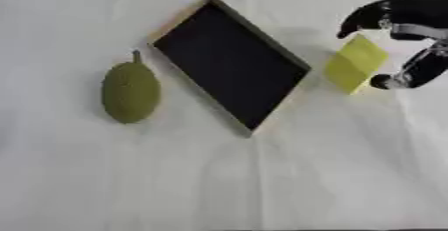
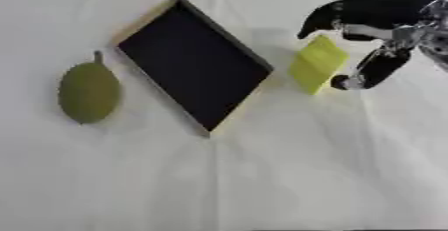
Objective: Pick up objects on the table and place them in the box.
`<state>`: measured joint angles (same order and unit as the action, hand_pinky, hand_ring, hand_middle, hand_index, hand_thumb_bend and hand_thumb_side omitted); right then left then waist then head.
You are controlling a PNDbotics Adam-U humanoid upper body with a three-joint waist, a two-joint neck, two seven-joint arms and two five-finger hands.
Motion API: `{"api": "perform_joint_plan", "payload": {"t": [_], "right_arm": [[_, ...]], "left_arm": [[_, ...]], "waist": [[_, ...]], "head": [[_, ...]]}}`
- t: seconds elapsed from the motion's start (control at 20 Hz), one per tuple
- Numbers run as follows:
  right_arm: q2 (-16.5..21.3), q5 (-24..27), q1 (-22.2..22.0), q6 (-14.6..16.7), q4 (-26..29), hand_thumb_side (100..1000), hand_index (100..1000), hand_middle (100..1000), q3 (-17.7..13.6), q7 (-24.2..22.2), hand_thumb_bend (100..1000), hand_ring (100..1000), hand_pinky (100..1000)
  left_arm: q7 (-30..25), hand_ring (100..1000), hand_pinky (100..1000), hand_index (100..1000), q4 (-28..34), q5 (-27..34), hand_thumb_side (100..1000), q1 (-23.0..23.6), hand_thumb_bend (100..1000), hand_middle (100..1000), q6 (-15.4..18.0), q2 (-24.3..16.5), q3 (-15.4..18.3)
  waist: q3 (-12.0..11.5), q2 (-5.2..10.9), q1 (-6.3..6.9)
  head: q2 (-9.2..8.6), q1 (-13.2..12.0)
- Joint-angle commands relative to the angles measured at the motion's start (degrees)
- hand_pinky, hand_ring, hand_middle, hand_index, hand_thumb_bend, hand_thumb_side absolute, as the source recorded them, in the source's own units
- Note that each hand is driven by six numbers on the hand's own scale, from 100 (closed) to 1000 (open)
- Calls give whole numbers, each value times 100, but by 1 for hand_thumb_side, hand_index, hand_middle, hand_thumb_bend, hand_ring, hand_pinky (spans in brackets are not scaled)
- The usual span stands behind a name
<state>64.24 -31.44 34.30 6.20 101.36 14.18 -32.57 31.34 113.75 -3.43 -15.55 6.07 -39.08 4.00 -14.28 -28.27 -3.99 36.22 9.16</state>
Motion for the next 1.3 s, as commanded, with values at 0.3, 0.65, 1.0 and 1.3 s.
{"api": "perform_joint_plan", "payload": {"t": [0.3, 0.65, 1.0, 1.3], "right_arm": [[91, -61, 155, -73, -34, 100, 894, 867, -35, -135, 434, 921, 888], [-15, -206, 270, 8, -196, 100, 871, 816, 105, -188, 416, 914, 884], [-101, -287, 317, 80, -339, 100, 772, 731, 174, -86, 362, 879, 865], [-145, -267, 327, 71, -388, 100, 677, 629, 184, 47, 269, 819, 838]], "left_arm": [[-8, 888, 855, 1000, 84, 29, 771, -13, 375, 896, 46, -93, 35], [-23, 888, 855, 1000, 84, 40, 772, -21, 371, 896, 46, -74, 29], [-15, 885, 855, 1000, 84, 42, 774, -12, 366, 896, 53, -61, 33], [-15, 884, 855, 1000, 84, 42, 776, 0, 363, 895, 60, -55, 37]], "waist": [[-8, 106, 4], [-39, 92, -4], [-53, 87, -11], [-60, 95, -13]], "head": [[-22, 9], [-57, 32], [-53, 41], [-46, 45]]}}
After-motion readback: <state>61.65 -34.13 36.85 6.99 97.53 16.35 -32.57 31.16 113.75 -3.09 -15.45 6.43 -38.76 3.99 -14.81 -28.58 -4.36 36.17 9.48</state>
